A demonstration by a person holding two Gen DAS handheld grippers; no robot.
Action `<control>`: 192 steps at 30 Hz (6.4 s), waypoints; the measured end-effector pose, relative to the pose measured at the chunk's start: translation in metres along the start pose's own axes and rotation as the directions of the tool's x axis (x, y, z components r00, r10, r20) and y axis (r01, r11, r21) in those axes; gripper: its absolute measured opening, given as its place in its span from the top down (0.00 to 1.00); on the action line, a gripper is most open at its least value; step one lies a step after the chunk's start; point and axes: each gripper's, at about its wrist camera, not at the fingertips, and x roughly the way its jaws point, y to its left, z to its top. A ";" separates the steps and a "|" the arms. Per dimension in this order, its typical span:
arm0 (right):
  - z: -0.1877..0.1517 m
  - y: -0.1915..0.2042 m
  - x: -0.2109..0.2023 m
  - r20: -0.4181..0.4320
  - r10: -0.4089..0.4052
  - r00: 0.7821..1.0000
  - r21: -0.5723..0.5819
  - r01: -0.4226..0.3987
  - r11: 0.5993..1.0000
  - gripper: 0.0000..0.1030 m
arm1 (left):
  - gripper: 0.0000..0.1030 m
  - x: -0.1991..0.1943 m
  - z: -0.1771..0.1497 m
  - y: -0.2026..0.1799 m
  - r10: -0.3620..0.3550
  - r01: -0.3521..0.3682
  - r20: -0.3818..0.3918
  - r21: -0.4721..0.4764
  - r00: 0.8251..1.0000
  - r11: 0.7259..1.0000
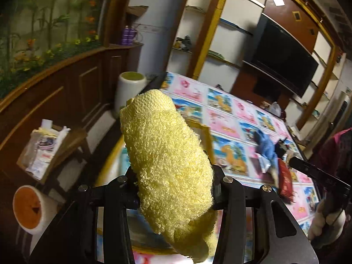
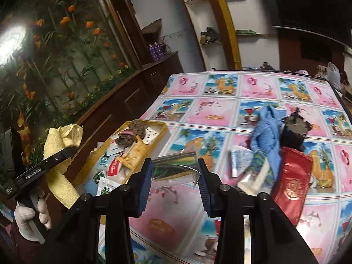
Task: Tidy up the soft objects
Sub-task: 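Carry the towel and packet into the white tray and open both tools, then move both tools back to the heap, right tool to the red foil bag, then grasp the red foil bag with the right tool while the left grasps a clear green-print packet, then lower the green-print packet onto the table with the left tool while the right holds the red bag, then grasp the blue towel with the left tool while the right holds the red foil bag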
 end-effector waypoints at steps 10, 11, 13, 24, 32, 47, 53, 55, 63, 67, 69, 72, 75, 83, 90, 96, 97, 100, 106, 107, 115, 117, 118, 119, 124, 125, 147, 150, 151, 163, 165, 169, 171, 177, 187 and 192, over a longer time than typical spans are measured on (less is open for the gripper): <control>-0.014 0.081 0.072 -0.144 0.092 0.985 -0.128 -0.111 0.986 0.62 | 0.57 0.062 -0.019 0.039 0.135 -0.127 -0.126 0.074 0.983 0.989; -0.016 0.088 0.078 -0.158 0.096 0.983 -0.136 -0.118 0.984 0.62 | 0.57 0.067 -0.021 0.041 0.131 -0.123 -0.138 0.070 0.982 0.990; -0.024 0.100 0.091 -0.191 0.101 0.976 -0.156 -0.132 0.979 0.62 | 0.57 0.074 -0.025 0.044 0.121 -0.113 -0.148 0.060 0.982 0.992; -0.042 0.131 0.124 -0.264 0.097 0.960 -0.215 -0.157 0.964 0.60 | 0.50 0.077 -0.020 0.052 0.055 -0.059 -0.158 -0.021 0.986 0.998; -0.043 0.127 0.123 -0.245 0.109 0.963 -0.185 -0.157 0.970 0.45 | 0.50 0.059 -0.015 0.036 0.098 -0.098 -0.121 0.007 0.988 0.995; -0.049 0.047 0.062 -0.145 0.078 0.986 -0.047 -0.086 0.995 0.45 | 0.39 0.010 -0.031 -0.072 0.306 -0.322 0.099 0.291 0.947 0.901; -0.053 0.001 0.037 -0.106 0.054 0.993 0.039 -0.050 0.998 0.45 | 0.39 0.010 -0.038 -0.105 0.287 -0.299 0.087 0.335 0.954 0.893; -0.054 -0.014 0.028 -0.090 0.041 0.995 0.059 -0.036 0.998 0.45 | 0.39 0.010 -0.040 -0.117 0.282 -0.294 0.086 0.353 0.955 0.888; -0.055 -0.073 0.001 -0.032 -0.010 0.999 0.161 0.015 0.987 0.45 | 0.39 0.018 -0.048 -0.163 0.251 -0.259 0.075 0.420 0.965 0.870; -0.058 -0.100 -0.012 -0.007 -0.043 0.999 0.209 0.044 0.977 0.45 | 0.39 0.024 -0.053 -0.179 0.242 -0.245 0.064 0.443 0.968 0.862; -0.058 -0.111 -0.018 0.003 -0.062 0.998 0.230 0.059 0.971 0.45 | 0.39 0.028 -0.056 -0.184 0.237 -0.237 0.057 0.450 0.970 0.861; -0.058 -0.128 -0.024 0.016 -0.087 0.996 0.265 0.079 0.961 0.45 | 0.39 0.032 -0.059 -0.190 0.229 -0.221 0.038 0.456 0.973 0.862; -0.056 -0.145 -0.031 0.029 -0.125 0.992 0.294 0.111 0.949 0.45 | 0.39 0.034 -0.063 -0.193 0.194 -0.176 0.004 0.445 0.981 0.878; -0.053 -0.196 -0.035 0.007 -0.240 0.971 0.382 0.220 0.898 0.45 | 0.39 0.026 -0.082 -0.196 0.078 -0.048 -0.060 0.395 0.995 0.917; -0.040 -0.202 -0.005 -0.050 -0.256 0.965 0.357 0.257 0.898 0.45 | 0.39 0.031 -0.091 -0.196 0.030 0.006 -0.088 0.375 0.996 0.927; -0.031 -0.185 0.028 -0.137 -0.290 0.947 0.289 0.318 0.903 0.36 | 0.39 0.031 -0.092 -0.189 0.001 0.035 -0.105 0.340 0.994 0.940; -0.031 -0.183 0.032 -0.144 -0.308 0.940 0.279 0.337 0.899 0.35 | 0.39 0.031 -0.092 -0.189 -0.004 0.041 -0.108 0.336 0.994 0.941; -0.034 -0.178 0.037 -0.153 -0.343 0.927 0.246 0.371 0.895 0.34 | 0.39 0.034 -0.092 -0.190 -0.029 0.069 -0.126 0.325 0.992 0.943; -0.039 -0.185 0.038 -0.177 -0.335 0.926 0.243 0.371 0.896 0.34 | 0.39 0.048 -0.090 -0.200 -0.111 0.167 -0.206 0.278 0.972 0.946; -0.040 -0.184 0.036 -0.174 -0.329 0.928 0.241 0.364 0.900 0.40 | 0.39 0.051 -0.089 -0.204 -0.124 0.182 -0.217 0.273 0.968 0.945; -0.073 -0.189 -0.009 -0.148 -0.305 0.941 0.279 0.335 0.900 0.53 | 0.39 0.082 -0.083 -0.248 -0.126 0.214 -0.257 0.354 0.958 0.910; -0.077 -0.198 -0.016 -0.125 -0.290 0.949 0.318 0.315 0.894 0.53 | 0.39 0.102 -0.083 -0.265 -0.106 0.211 -0.269 0.397 0.957 0.893; -0.079 -0.204 -0.020 -0.108 -0.283 0.953 0.341 0.303 0.890 0.53 | 0.39 0.110 -0.084 -0.272 -0.101 0.213 -0.279 0.411 0.955 0.887; -0.080 -0.207 -0.022 -0.098 -0.276 0.956 0.356 0.293 0.888 0.53 | 0.39 0.123 -0.084 -0.282 -0.090 0.213 -0.289 0.427 0.953 0.879; -0.080 -0.216 -0.026 -0.070 -0.264 0.962 0.396 0.269 0.878 0.53 | 0.39 0.168 -0.082 -0.316 -0.048 0.186 -0.270 0.515 0.962 0.837; -0.080 -0.216 -0.026 -0.069 -0.265 0.962 0.393 0.270 0.879 0.53 | 0.39 0.176 -0.083 -0.323 -0.044 0.188 -0.273 0.531 0.961 0.827; -0.082 -0.216 -0.026 -0.050 -0.286 0.957 0.367 0.284 0.886 0.54 | 0.48 0.077 -0.095 -0.228 -0.189 0.281 -0.293 0.316 0.937 0.906; -0.081 -0.213 -0.033 -0.014 -0.293 0.956 0.373 0.276 0.886 0.55 | 0.47 0.062 -0.095 -0.204 -0.205 0.277 -0.272 0.260 0.940 0.925; -0.081 -0.211 -0.036 0.006 -0.298 0.954 0.372 0.275 0.887 0.55 | 0.47 0.058 -0.096 -0.196 -0.210 0.276 -0.268 0.239 0.940 0.931; -0.082 -0.184 -0.036 0.024 -0.195 0.980 0.381 0.172 0.908 0.55 | 0.43 0.052 -0.133 -0.158 -0.169 0.263 -0.346 0.248 0.923 0.932; -0.083 -0.176 -0.032 0.008 -0.180 0.984 0.364 0.165 0.917 0.55 | 0.43 0.052 -0.139 -0.162 -0.164 0.272 -0.361 0.271 0.918 0.923; -0.085 -0.162 -0.027 -0.004 -0.166 0.986 0.328 0.158 0.931 0.55 | 0.40 0.040 -0.139 -0.164 -0.195 0.310 -0.353 0.305 0.915 0.900; -0.085 -0.159 -0.026 -0.005 -0.157 0.988 0.322 0.150 0.935 0.56 | 0.40 0.034 -0.135 -0.163 -0.214 0.328 -0.352 0.305 0.911 0.894; -0.087 -0.157 -0.022 -0.013 -0.112 0.994 0.340 0.109 0.934 0.56 | 0.38 0.036 -0.099 -0.185 -0.228 0.331 -0.316 0.323 0.921 0.887; -0.093 -0.156 -0.027 -0.021 -0.059 0.998 0.367 0.063 0.928 0.56 | 0.28 0.155 -0.084 -0.250 0.011 0.224 -0.386 0.559 0.923 0.799; -0.093 -0.156 -0.028 -0.030 -0.062 0.998 0.356 0.069 0.932 0.56 | 0.54 0.171 -0.089 -0.248 0.055 0.178 -0.398 0.525 0.916 0.832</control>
